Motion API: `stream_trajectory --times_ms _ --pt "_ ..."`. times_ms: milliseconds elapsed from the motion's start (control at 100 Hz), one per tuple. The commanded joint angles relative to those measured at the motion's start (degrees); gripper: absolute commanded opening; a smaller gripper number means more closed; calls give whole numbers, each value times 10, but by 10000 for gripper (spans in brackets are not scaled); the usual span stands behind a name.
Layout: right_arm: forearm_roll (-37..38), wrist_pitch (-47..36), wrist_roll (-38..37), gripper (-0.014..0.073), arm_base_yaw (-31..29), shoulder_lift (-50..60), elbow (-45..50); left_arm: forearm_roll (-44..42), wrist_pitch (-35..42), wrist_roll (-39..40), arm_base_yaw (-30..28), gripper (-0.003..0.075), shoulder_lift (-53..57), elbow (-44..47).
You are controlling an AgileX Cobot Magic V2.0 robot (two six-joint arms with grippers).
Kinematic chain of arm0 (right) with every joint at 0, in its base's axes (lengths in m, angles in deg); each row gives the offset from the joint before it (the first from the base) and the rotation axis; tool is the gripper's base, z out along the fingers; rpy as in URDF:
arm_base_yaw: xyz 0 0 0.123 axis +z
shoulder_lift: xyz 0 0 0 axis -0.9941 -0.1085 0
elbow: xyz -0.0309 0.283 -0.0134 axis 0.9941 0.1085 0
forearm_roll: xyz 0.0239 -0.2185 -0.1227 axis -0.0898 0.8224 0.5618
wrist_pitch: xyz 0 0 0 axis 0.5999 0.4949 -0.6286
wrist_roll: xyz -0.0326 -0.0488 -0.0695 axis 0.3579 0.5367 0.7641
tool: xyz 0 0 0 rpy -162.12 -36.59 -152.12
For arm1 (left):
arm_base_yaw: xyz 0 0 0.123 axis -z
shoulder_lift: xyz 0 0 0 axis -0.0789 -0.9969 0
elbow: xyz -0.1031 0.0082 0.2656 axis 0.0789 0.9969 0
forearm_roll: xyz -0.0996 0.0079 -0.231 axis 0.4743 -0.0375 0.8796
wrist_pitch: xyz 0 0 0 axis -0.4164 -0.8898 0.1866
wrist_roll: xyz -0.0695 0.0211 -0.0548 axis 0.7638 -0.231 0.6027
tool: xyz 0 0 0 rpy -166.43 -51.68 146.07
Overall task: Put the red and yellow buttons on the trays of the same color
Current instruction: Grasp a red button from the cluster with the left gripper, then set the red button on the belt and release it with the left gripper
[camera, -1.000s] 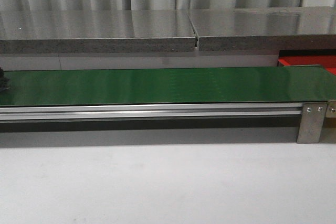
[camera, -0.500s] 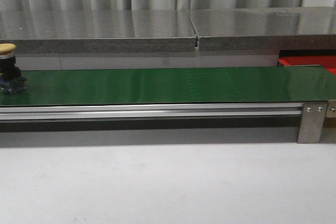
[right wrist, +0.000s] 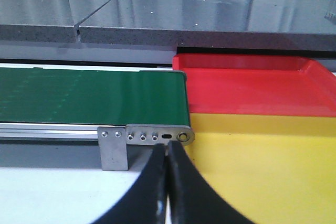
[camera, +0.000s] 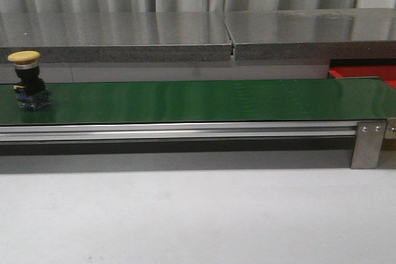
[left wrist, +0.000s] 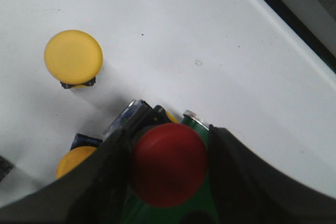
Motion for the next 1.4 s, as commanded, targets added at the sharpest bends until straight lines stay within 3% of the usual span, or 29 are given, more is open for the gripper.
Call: stream_trajectory --times_ms 0,150,420,980,1190,1390 --pt "4 -45 2 -67 -4 9 -5 14 -3 -22 1 274 59 -18" --pt "4 -45 2 -67 -4 9 -5 16 -13 -48 11 274 99 -1" --pt "4 -45 2 -67 -4 9 -5 21 29 -76 36 274 171 110" --pt "4 -45 2 -67 -4 9 -5 25 62 -76 73 282 168 179" --pt "4 -45 2 -67 -4 9 -5 25 36 -76 73 382 150 179" --pt "4 -45 2 -67 -4 9 -5 25 40 -76 73 523 142 178"
